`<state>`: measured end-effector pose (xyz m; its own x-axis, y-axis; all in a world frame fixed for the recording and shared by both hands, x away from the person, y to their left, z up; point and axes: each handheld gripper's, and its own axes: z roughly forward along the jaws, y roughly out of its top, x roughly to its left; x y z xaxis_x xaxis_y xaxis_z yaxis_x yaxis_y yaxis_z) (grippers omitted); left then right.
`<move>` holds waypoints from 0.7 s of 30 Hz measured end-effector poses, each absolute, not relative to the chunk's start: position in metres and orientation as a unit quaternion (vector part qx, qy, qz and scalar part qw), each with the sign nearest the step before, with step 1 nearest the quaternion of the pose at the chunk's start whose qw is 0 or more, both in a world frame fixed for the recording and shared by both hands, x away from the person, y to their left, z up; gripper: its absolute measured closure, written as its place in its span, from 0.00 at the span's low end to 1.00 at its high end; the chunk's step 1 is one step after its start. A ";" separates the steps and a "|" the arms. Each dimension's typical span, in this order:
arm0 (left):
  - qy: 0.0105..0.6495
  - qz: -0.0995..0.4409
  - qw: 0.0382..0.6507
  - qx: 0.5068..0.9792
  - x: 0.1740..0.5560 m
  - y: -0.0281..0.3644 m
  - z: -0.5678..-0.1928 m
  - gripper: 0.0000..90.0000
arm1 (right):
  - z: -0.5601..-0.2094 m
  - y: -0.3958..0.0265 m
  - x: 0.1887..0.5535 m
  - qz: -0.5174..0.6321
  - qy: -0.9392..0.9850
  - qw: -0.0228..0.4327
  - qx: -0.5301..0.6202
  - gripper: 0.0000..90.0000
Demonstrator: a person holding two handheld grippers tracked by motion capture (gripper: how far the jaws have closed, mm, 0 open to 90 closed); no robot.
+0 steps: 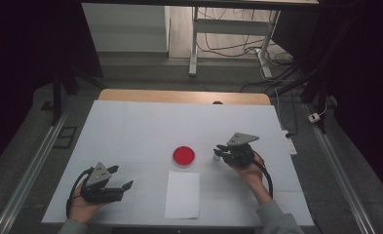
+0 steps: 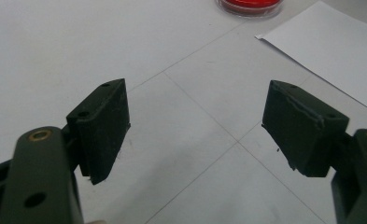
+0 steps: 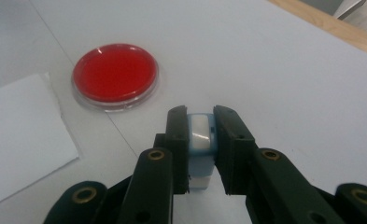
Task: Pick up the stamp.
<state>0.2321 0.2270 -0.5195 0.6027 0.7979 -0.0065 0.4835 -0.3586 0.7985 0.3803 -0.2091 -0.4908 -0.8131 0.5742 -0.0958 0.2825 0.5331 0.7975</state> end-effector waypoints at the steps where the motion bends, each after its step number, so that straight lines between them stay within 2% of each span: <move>1: 0.400 0.196 0.401 0.801 0.232 0.227 -0.519 0.26 | -0.490 -0.210 0.380 0.416 0.856 0.176 0.250 0.84; 21: 0.400 0.195 0.401 0.801 0.231 0.228 -0.520 0.26 | -0.476 -0.212 0.371 0.471 0.823 0.170 0.269 0.84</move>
